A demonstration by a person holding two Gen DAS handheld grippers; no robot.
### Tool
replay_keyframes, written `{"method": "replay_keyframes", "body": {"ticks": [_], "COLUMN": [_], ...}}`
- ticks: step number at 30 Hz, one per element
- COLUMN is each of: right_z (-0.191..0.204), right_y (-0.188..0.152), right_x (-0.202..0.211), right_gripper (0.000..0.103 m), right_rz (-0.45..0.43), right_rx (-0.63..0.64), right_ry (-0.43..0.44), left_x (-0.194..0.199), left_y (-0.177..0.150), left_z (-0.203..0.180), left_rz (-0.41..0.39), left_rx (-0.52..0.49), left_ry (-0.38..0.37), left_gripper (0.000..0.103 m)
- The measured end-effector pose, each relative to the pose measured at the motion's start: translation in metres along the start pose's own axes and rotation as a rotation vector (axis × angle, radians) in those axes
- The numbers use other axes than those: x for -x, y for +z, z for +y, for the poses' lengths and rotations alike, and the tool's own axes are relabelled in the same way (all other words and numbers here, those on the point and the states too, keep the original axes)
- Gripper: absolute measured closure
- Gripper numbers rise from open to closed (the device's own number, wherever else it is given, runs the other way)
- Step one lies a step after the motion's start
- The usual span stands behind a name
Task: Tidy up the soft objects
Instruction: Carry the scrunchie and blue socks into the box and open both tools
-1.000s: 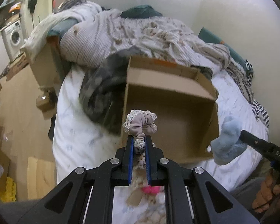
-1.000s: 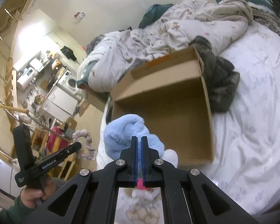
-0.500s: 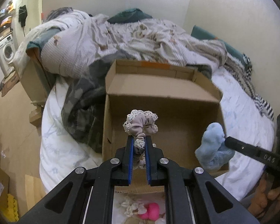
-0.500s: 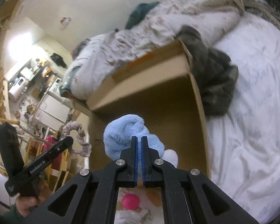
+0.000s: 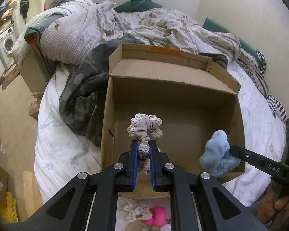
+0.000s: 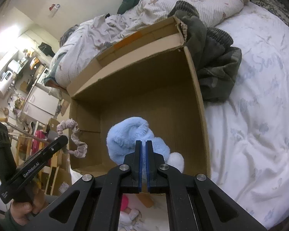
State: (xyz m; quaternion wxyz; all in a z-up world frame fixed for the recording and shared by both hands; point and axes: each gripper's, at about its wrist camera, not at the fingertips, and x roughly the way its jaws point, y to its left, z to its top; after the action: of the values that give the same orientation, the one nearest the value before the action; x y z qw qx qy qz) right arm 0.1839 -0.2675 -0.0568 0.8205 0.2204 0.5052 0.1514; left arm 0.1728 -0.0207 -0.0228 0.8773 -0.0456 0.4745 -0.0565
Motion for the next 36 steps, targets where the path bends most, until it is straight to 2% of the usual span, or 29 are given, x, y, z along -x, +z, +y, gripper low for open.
{"method": "replay_keyframes", "body": {"ticks": [7, 25, 32, 35, 36], "right_z": [0.002, 0.008, 0.013, 0.015, 0.016], "right_y": [-0.001, 0.000, 0.002, 0.003, 0.003], "right_x": [-0.010, -0.019, -0.020, -0.017, -0.016], "right_gripper": [0.098, 0.097, 0.096, 0.084, 0.070], "right_rz": [0.036, 0.059, 0.042, 0.023, 0.014], "right_rx": [0.013, 0.036, 0.053, 0.063, 0.066], "right_ry": [-0.020, -0.049, -0.078, -0.087, -0.088], "left_x": [-0.013, -0.018, -0.018, -0.016, -0.015], "left_y": [-0.006, -0.010, -0.009, -0.009, -0.009], "left_z": [-0.003, -0.003, -0.007, -0.009, -0.010], "left_rz": [0.050, 0.055, 0.062, 0.057, 0.053], "left_rx": [-0.017, -0.025, -0.039, -0.047, -0.049], "left_ry": [0.000, 0.010, 0.013, 0.012, 0.011], "left_gripper": [0.093, 0.093, 0.089, 0.076, 0.064]}}
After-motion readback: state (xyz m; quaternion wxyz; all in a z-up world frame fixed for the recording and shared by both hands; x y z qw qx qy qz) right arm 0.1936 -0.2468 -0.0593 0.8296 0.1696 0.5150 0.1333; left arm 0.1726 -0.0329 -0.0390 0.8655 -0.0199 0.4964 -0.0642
